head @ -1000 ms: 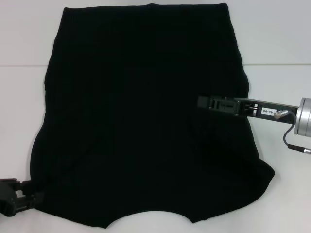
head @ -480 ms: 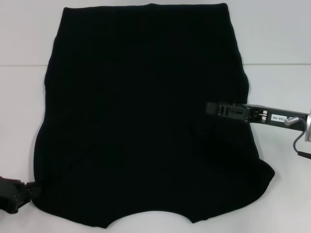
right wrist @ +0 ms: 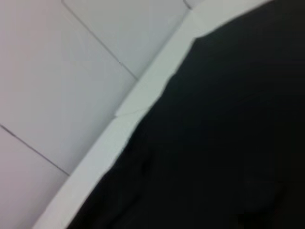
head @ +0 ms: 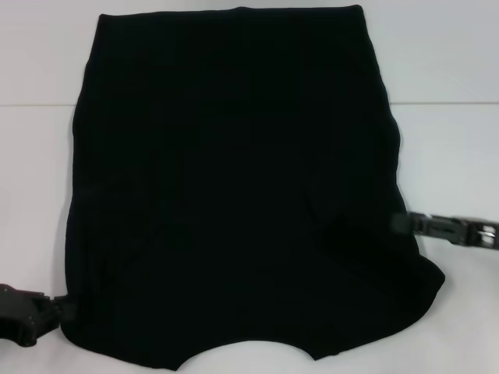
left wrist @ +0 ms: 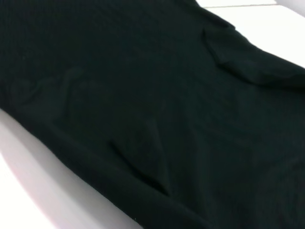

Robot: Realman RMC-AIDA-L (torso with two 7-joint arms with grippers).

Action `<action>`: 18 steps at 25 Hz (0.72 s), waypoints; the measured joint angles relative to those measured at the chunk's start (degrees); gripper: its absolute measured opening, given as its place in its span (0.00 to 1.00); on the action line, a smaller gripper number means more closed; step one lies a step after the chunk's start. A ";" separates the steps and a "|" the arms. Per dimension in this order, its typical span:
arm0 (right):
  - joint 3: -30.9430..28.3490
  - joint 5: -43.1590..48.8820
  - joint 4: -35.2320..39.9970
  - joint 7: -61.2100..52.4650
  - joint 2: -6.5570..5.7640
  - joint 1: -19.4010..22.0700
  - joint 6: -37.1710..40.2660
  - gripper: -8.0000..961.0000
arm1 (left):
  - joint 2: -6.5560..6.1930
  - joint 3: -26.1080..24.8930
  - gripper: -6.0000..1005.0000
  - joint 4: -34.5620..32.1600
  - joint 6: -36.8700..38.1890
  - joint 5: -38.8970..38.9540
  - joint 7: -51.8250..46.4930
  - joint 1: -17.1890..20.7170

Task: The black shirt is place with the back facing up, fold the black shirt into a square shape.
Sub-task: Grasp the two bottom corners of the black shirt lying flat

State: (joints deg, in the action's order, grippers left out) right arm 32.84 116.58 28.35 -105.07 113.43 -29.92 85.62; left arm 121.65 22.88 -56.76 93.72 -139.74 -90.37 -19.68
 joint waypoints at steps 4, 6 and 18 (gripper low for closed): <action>-0.06 2.32 0.12 -1.69 -1.51 2.50 0.37 0.78 | 0.32 -0.03 0.09 0.01 0.39 0.09 -0.02 -0.22; -0.16 3.74 0.15 -2.16 -1.93 3.10 0.45 0.78 | 0.36 -0.04 0.09 0.23 0.39 0.10 -0.02 -0.33; -0.01 8.62 0.13 -3.75 -2.15 2.89 -2.32 0.76 | 0.60 -0.03 0.09 0.42 0.49 0.17 -0.07 -0.71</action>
State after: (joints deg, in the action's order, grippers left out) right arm 32.83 125.20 28.48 -108.82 111.28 -27.03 83.30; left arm 122.25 22.85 -56.34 94.21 -139.57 -90.44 -20.39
